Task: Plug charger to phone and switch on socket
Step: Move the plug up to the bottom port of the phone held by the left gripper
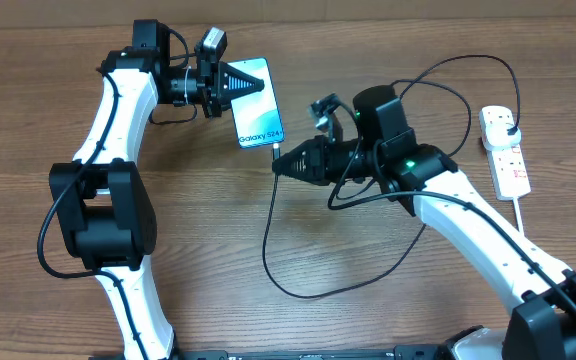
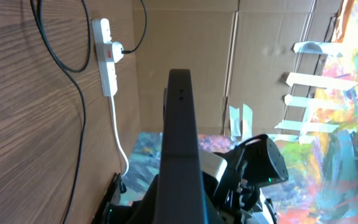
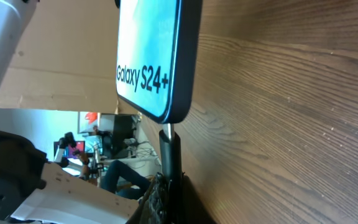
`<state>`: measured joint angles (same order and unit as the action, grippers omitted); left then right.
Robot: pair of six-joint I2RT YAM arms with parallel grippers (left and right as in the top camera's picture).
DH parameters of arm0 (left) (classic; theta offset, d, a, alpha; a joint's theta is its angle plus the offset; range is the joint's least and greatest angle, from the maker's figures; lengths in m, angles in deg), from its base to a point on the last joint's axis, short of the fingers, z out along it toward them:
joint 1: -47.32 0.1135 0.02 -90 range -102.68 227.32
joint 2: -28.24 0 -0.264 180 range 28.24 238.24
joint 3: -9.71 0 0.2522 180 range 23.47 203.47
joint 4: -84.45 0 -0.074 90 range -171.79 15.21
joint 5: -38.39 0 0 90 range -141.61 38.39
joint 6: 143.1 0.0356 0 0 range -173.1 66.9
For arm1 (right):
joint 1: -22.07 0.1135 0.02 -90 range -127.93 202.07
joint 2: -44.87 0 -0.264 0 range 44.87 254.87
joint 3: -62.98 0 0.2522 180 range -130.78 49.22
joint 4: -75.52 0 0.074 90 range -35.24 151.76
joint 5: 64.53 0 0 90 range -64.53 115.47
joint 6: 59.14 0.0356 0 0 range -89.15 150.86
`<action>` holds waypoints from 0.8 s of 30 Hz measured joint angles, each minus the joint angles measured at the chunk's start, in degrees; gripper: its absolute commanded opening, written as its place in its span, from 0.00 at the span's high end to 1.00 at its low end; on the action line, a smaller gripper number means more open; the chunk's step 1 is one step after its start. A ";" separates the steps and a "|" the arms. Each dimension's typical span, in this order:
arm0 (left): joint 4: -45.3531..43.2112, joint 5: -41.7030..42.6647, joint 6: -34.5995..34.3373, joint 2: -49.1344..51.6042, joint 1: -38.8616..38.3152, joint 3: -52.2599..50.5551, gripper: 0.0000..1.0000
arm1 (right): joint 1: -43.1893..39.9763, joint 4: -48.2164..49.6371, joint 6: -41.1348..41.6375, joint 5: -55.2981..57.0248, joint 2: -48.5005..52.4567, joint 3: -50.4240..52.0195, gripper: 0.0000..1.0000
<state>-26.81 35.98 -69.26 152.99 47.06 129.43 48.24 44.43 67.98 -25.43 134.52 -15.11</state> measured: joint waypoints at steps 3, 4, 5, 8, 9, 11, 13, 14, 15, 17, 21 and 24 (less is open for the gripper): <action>-0.13 0.09 0.17 0.00 -0.04 0.00 0.96 | 0.07 0.72 0.15 -0.74 0.00 0.07 0.96; -0.44 0.11 0.22 0.00 -0.07 0.00 0.96 | 0.07 0.72 0.17 -0.94 0.00 0.07 0.96; -0.85 0.11 0.22 0.00 -0.15 0.00 0.96 | 0.07 0.76 0.20 -1.31 0.00 0.07 0.96; -1.95 0.11 0.22 0.00 -0.31 0.00 0.96 | 0.07 0.76 0.17 -1.88 0.00 0.07 0.96; -2.29 0.13 0.22 0.00 -0.42 0.00 0.96 | 0.09 0.66 0.20 -2.03 0.00 0.07 0.96; -2.69 0.13 0.22 0.00 -0.55 0.00 0.96 | 0.07 -0.09 0.20 -2.29 0.00 0.07 0.96; -3.13 0.13 0.20 0.00 -0.55 0.00 0.96 | 0.09 -0.98 0.17 -2.36 0.00 0.07 0.96; -3.58 0.13 0.20 0.00 -0.55 0.00 0.96 | 0.09 -1.64 0.22 -2.49 0.00 0.07 0.96; -3.93 0.13 0.17 0.00 -0.55 0.00 0.95 | 0.09 -2.03 0.22 -2.51 0.00 0.07 0.96; -4.11 0.13 0.02 0.00 -0.55 0.00 0.96 | 0.11 -2.23 0.17 -2.56 0.00 0.07 0.96; -4.22 0.13 0.00 0.00 -0.55 0.00 0.96 | 0.11 -2.23 0.17 -2.69 0.00 0.07 0.96; -4.26 0.11 0.02 0.00 -0.94 0.00 0.96 | 0.11 -2.23 0.20 -2.69 0.00 0.07 0.96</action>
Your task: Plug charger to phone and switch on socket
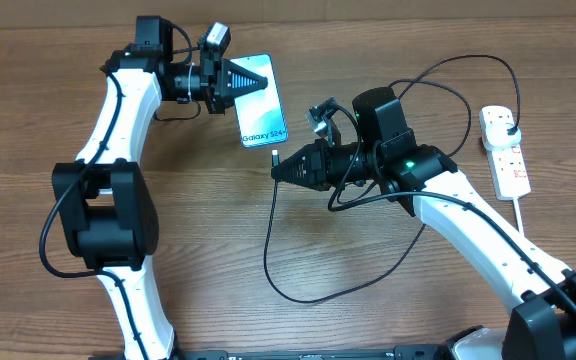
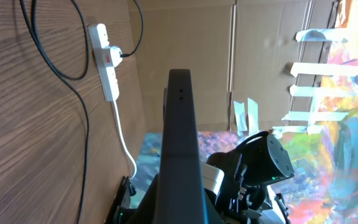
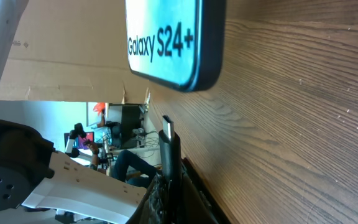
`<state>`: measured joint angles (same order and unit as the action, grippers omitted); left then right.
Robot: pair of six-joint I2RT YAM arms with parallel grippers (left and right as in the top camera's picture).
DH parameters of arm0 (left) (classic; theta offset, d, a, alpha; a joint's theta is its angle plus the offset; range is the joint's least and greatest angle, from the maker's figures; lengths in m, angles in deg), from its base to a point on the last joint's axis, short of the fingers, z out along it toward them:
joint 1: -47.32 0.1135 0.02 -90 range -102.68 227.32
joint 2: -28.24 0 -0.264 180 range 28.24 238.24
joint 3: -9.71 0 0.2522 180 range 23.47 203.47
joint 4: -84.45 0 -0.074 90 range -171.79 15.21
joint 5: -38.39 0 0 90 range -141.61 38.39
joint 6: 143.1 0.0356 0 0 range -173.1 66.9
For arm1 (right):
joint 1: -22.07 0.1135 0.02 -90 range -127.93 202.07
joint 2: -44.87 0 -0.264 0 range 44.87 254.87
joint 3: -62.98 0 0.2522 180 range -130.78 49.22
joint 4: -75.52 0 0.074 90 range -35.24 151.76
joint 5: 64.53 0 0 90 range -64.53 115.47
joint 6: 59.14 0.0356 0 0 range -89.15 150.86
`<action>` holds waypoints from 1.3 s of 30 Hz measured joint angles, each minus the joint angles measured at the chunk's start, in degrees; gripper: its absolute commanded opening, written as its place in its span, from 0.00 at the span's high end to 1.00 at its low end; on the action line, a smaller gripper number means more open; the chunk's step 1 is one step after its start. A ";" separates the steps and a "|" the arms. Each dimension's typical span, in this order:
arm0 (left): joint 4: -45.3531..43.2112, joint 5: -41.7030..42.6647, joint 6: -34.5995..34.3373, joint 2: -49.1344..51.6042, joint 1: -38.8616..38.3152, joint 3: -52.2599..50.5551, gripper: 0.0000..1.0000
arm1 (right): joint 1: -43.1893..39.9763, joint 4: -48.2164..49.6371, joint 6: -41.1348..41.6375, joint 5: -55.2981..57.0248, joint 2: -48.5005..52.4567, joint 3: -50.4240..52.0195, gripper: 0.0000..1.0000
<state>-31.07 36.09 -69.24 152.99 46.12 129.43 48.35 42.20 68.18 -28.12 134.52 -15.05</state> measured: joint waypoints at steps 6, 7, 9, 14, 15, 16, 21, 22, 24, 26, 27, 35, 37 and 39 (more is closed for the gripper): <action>-0.20 0.02 0.02 0.00 -2.16 0.00 0.96 | 0.00 0.00 0.00 0.00 0.00 0.00 0.96; -0.22 0.02 0.02 0.00 -2.29 0.00 0.96 | 0.00 0.02 0.00 -0.02 0.00 0.00 0.96; -0.24 0.02 0.02 0.00 -2.69 0.00 0.96 | 0.00 -0.07 0.00 -0.04 0.00 0.00 0.96; -0.26 0.02 0.02 0.00 -2.69 0.00 0.96 | 0.00 -0.02 0.02 -0.02 0.00 0.00 0.96; -0.24 0.02 0.02 0.00 -2.69 0.00 0.96 | 0.00 -0.04 0.02 -0.02 0.00 0.00 0.96; -0.26 0.02 0.02 0.00 -2.69 0.00 0.96 | 0.00 -0.04 0.02 0.00 0.00 0.00 0.96; -0.24 0.02 0.02 0.00 -2.69 0.00 0.96 | -0.11 -0.02 0.02 0.00 0.00 0.00 0.96; -0.24 0.02 0.02 0.00 -2.69 0.00 0.96 | -0.28 -0.02 0.02 0.00 0.00 0.00 0.96; -0.39 0.02 0.02 0.00 -2.69 0.00 0.96 | -0.46 -0.09 0.02 -0.02 0.00 0.00 0.96; -0.39 0.02 0.02 0.00 -2.69 0.00 0.96 | -0.48 -0.09 0.00 0.00 0.00 0.00 0.96; -0.39 0.02 0.02 0.00 -2.69 0.00 0.96 | -0.48 -0.04 0.00 -0.02 0.00 0.00 0.96; -0.35 0.00 0.02 0.00 -2.71 0.00 0.96 | -0.50 -0.04 0.00 0.15 0.00 0.00 0.96; -0.35 0.00 0.02 0.00 -2.71 0.00 0.96 | -0.48 -0.02 0.00 0.28 0.00 0.00 0.96; -0.35 0.00 0.04 0.00 -2.86 0.00 0.96 | -0.48 -0.02 -0.02 0.39 0.00 0.00 0.96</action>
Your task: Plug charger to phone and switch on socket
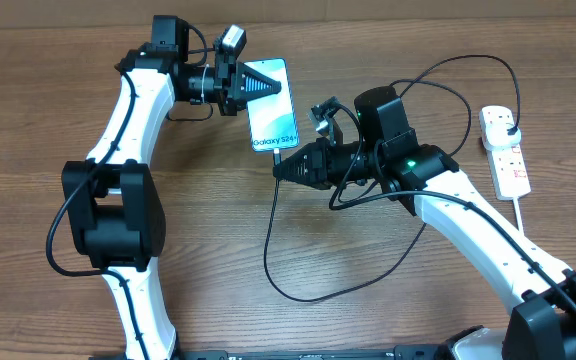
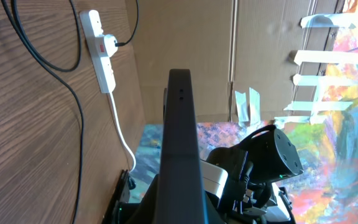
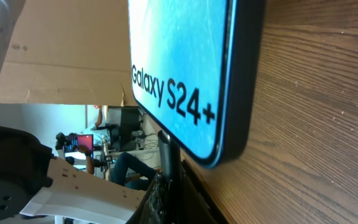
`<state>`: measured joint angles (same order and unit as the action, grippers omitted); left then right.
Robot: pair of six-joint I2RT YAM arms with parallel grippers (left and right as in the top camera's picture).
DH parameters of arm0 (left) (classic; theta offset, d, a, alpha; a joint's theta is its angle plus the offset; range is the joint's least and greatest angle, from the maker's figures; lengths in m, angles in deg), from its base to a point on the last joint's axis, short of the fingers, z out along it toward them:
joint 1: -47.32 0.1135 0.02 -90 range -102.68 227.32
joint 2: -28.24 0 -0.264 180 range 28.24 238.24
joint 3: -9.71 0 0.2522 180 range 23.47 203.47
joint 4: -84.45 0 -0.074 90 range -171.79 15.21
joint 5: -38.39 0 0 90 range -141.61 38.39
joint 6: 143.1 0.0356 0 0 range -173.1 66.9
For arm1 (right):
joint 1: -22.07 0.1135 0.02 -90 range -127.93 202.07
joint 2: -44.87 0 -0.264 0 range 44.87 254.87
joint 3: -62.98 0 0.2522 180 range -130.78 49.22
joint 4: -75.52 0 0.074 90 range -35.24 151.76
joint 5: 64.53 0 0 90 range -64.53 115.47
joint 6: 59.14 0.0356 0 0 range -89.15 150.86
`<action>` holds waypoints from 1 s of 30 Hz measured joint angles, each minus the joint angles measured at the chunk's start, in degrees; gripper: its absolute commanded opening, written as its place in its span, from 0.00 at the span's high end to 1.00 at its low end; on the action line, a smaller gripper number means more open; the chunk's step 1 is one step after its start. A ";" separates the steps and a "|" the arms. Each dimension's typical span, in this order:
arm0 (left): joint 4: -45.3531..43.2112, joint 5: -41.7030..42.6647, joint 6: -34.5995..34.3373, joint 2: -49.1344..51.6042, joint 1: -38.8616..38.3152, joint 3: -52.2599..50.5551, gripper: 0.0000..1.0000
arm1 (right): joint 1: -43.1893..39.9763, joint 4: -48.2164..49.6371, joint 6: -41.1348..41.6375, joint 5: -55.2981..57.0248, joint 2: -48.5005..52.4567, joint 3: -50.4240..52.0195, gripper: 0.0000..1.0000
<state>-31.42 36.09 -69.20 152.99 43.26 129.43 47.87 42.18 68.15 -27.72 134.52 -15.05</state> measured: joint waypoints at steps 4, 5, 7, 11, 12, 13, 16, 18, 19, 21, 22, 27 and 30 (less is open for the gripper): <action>-0.07 -0.02 0.00 0.00 -0.39 0.00 0.96 | -0.31 -0.17 0.02 -0.15 0.00 0.00 0.96; -0.07 -0.02 0.11 0.00 -0.52 0.00 0.96 | -0.48 -0.24 0.02 -0.39 0.00 0.00 0.96; -0.11 -0.02 0.15 0.00 -0.66 0.00 0.96 | -0.70 -0.28 0.02 -0.61 0.00 0.00 0.96; -0.17 -0.02 0.37 0.00 -0.87 0.00 0.96 | -0.92 -0.50 0.02 -0.79 0.00 0.02 0.96; -0.17 -0.02 0.42 0.00 -0.87 0.00 0.96 | -0.94 -0.55 0.02 -0.83 0.00 0.02 0.96; -0.17 -0.02 0.52 0.00 -0.92 0.00 0.96 | -0.98 -0.48 0.04 -0.85 0.00 0.02 0.96; -0.24 -0.02 1.03 0.00 -1.22 0.00 0.96 | -1.07 -0.20 0.04 -1.01 0.00 0.31 0.96; -0.24 -0.02 1.14 0.00 -1.22 0.00 0.96 | -1.14 -0.20 0.04 -1.03 0.00 0.33 0.96; -0.24 -0.02 1.22 0.00 -1.22 0.00 0.96 | -1.14 -0.17 0.02 -1.01 0.00 0.33 0.96; -0.24 -0.02 1.25 0.00 -1.25 0.00 0.96 | -1.14 -0.15 0.04 -1.03 0.00 0.33 0.96; -0.24 -0.02 1.25 0.00 -1.22 0.00 0.96 | -1.14 -0.17 0.02 -1.03 0.00 0.33 0.96; -0.24 -0.02 1.25 0.00 -1.22 0.00 0.96 | -1.18 -0.20 0.02 -1.03 0.00 0.33 0.95; -0.24 -0.13 1.25 0.00 -1.20 0.00 0.96 | -1.18 -0.24 0.07 -0.98 0.00 0.33 0.89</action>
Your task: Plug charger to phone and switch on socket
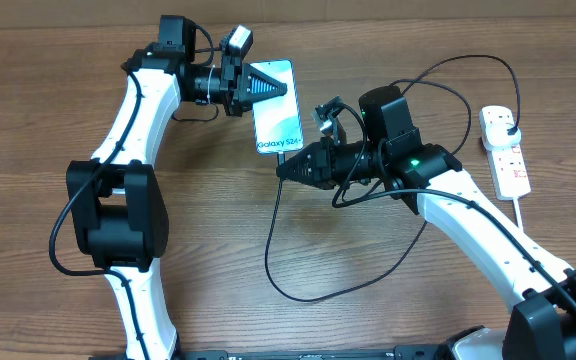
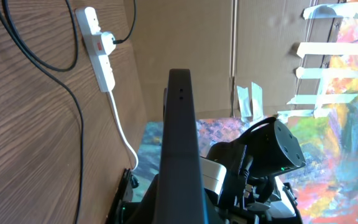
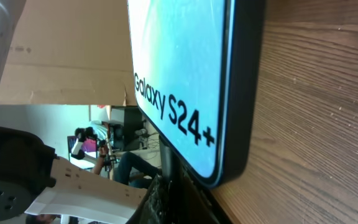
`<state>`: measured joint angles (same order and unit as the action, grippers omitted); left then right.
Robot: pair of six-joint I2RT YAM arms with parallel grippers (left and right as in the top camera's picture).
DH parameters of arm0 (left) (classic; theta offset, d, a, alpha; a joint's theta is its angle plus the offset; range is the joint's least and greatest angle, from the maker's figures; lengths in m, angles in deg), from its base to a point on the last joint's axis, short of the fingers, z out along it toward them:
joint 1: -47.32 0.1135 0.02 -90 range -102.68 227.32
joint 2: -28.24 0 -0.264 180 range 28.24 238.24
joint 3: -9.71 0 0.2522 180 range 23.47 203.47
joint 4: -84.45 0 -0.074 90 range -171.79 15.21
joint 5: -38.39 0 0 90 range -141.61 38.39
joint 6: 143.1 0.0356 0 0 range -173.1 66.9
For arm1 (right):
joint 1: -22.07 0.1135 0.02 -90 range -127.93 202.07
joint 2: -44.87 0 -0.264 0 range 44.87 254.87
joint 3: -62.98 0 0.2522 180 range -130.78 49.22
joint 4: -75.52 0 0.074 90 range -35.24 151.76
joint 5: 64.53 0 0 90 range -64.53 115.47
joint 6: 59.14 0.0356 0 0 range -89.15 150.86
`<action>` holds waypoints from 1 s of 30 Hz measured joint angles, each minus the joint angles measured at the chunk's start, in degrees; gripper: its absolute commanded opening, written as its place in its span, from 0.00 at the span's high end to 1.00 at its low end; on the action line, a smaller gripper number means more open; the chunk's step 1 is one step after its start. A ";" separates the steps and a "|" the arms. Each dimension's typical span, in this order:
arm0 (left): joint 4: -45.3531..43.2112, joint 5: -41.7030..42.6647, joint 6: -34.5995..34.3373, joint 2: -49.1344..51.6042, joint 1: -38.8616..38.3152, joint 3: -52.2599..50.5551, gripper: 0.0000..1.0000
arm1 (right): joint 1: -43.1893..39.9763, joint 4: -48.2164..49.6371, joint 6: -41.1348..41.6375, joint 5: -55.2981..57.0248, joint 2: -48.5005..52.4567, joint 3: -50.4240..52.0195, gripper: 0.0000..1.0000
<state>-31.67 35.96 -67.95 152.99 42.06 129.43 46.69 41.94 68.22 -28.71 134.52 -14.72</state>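
The phone (image 1: 277, 112), its blue screen reading Galaxy S24+ (image 3: 182, 87), is held by its top end in my left gripper (image 1: 256, 86), which is shut on it. The left wrist view shows it edge-on as a dark bar (image 2: 179, 137). My right gripper (image 1: 284, 167) is shut on the black charger plug (image 3: 168, 165) just below the phone's bottom edge. The plug's tip is hidden behind that edge, so I cannot tell whether it is in the port. The white socket strip (image 1: 504, 152) lies at the far right with the charger's adapter plugged in.
The black charger cable (image 1: 273, 255) loops across the table from my right gripper and arcs back to the socket strip (image 2: 97, 51). The strip's white lead (image 1: 520, 210) runs toward the front right. Cardboard walls stand behind the table.
The phone, in my left gripper, has shifted a little to the right and nearer the plug. It fills more of the right wrist view and covers more of the plug.
At first the plug's tip met the phone's bottom edge. Then plug and phone stood apart, the metal tip bare. After that the phone had moved right, its bottom edge over the plug tip, and now it is closer still.
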 measured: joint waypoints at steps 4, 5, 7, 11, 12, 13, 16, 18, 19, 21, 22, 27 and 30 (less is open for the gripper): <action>0.48 -2.08 0.00 0.00 0.15 0.00 0.96 | -0.74 0.00 0.09 1.11 0.00 0.00 0.77; 0.48 -2.84 0.00 0.00 0.42 0.00 0.96 | -0.96 -0.07 0.07 1.22 0.00 0.00 0.75; 0.50 -4.35 -0.02 0.00 0.74 0.00 0.96 | -1.01 -0.35 0.20 1.53 0.00 0.00 0.64; 0.59 -8.83 0.00 0.00 1.27 0.00 0.96 | -1.01 -0.46 -0.52 1.86 0.00 0.00 0.38; 0.70 -10.69 0.20 0.00 1.51 0.00 0.96 | -1.01 -0.48 -0.66 1.95 0.00 0.00 0.35; 0.94 -12.13 0.35 0.00 1.55 0.00 0.96 | -1.01 -0.52 -0.79 1.97 0.00 0.00 0.30; 4.20 -19.96 1.95 0.00 1.60 0.00 0.96 | -1.01 -1.40 -1.22 2.69 0.00 0.00 0.20; 6.88 -25.62 3.76 0.00 1.60 0.00 0.96 | -1.01 -3.28 -1.90 4.02 0.00 0.00 0.16; 8.07 -28.13 4.68 0.00 1.60 0.00 0.96 | -1.01 -4.57 -2.58 5.14 0.00 0.00 0.14; 9.84 -32.24 6.45 0.00 1.60 0.00 0.96 | -1.01 -6.23 -3.17 6.88 0.00 0.00 0.13; 10.80 -34.10 7.67 0.00 1.60 0.00 0.96 | -1.01 -6.86 -3.30 7.87 0.00 0.00 0.13; 11.21 -40.83 10.40 0.00 1.60 0.00 0.96 | -1.01 -8.02 -3.98 11.06 0.00 0.00 0.12; 11.43 -42.75 10.84 0.76 1.60 -0.02 0.96 | -1.01 -9.79 -4.20 12.59 0.00 0.00 0.13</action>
<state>-20.23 -6.79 -57.11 153.76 43.65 129.40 45.68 32.15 64.02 -16.12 134.52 -14.72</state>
